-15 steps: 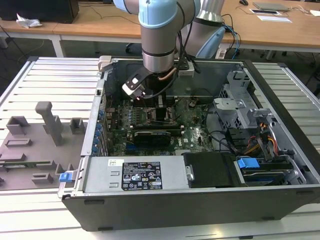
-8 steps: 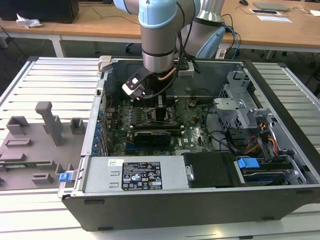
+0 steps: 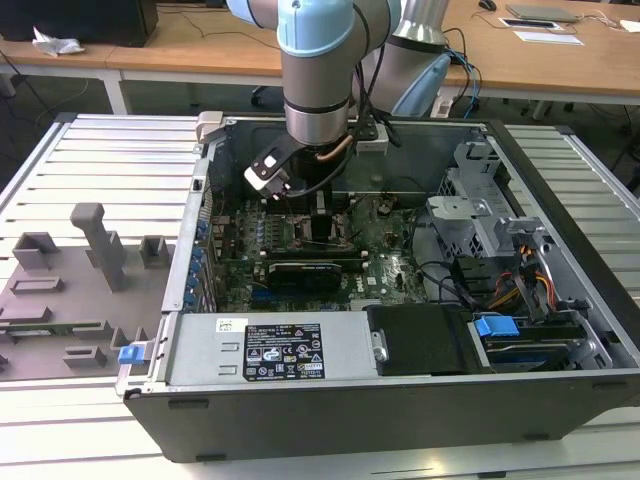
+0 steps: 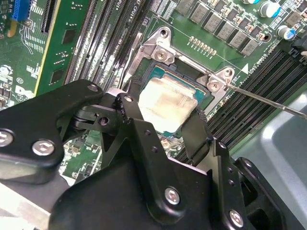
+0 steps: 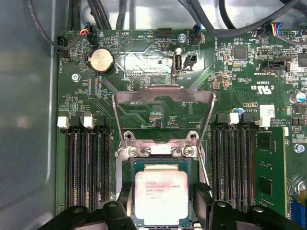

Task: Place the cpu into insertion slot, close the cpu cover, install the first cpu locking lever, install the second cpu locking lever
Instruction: 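Place the cpu into insertion slot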

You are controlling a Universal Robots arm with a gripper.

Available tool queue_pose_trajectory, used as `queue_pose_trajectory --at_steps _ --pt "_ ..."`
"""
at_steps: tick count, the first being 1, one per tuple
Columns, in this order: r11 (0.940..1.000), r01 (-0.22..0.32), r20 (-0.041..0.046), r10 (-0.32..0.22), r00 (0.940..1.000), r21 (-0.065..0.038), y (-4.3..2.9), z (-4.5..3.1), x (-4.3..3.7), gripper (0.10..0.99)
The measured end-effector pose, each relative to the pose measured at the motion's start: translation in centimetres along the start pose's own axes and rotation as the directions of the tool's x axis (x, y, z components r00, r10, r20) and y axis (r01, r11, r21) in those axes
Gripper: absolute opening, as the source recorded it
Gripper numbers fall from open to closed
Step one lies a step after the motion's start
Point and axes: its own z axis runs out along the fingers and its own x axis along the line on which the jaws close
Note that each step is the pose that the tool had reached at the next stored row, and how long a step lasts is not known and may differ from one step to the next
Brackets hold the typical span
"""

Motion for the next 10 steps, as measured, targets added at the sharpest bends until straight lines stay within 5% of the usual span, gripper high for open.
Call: queue_pose_trajectory --at_steps 5,10 --pt "1.0000 0.000 0.0005 0.000 1.0000 0.000 0.08 -0.94 0.01 0.616" --pt "1.0000 0.000 0.0006 0.000 1.0000 0.000 0.08 -0.97 0.00 0.600"
